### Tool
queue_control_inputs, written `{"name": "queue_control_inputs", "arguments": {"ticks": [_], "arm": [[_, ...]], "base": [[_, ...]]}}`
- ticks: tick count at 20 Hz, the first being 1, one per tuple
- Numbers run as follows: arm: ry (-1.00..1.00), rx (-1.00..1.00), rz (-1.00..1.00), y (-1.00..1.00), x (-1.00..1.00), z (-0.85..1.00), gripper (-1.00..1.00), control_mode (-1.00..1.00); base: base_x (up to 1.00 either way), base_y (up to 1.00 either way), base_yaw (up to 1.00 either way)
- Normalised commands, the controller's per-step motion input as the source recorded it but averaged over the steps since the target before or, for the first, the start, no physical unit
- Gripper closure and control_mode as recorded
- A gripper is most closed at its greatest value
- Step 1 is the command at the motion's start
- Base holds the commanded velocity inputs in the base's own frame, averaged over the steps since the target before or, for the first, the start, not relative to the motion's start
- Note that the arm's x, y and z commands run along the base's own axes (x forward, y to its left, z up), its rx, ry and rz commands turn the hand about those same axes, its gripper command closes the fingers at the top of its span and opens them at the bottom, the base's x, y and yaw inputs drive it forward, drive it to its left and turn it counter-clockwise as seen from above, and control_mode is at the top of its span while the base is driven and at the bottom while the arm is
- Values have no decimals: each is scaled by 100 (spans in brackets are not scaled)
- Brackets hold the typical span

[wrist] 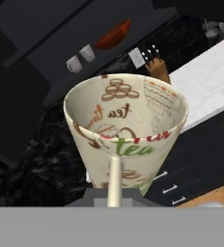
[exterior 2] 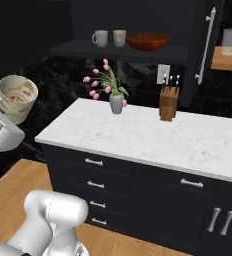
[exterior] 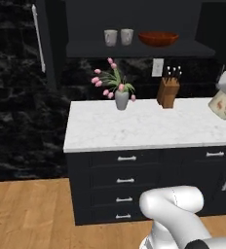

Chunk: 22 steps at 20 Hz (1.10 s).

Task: Gather all objects into one cabinet and sort the glasses and bowls to opposite sides.

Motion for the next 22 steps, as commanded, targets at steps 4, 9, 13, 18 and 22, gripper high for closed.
{"name": "queue_control_inputs", "arguments": {"ticks": [4,9,13,18,22], "arm": [[0,0,0,0,0,0,100,100],[0,0,0,0,0,0,100,100],[0,0,0,0,0,0,100,100],[0,0,0,0,0,0,100,100],[0,0,0,0,0,0,100,100]], "base": [[53,0,-17],[60,5,-6],[64,15,-1],[63,28,0],[40,60,0]]}}
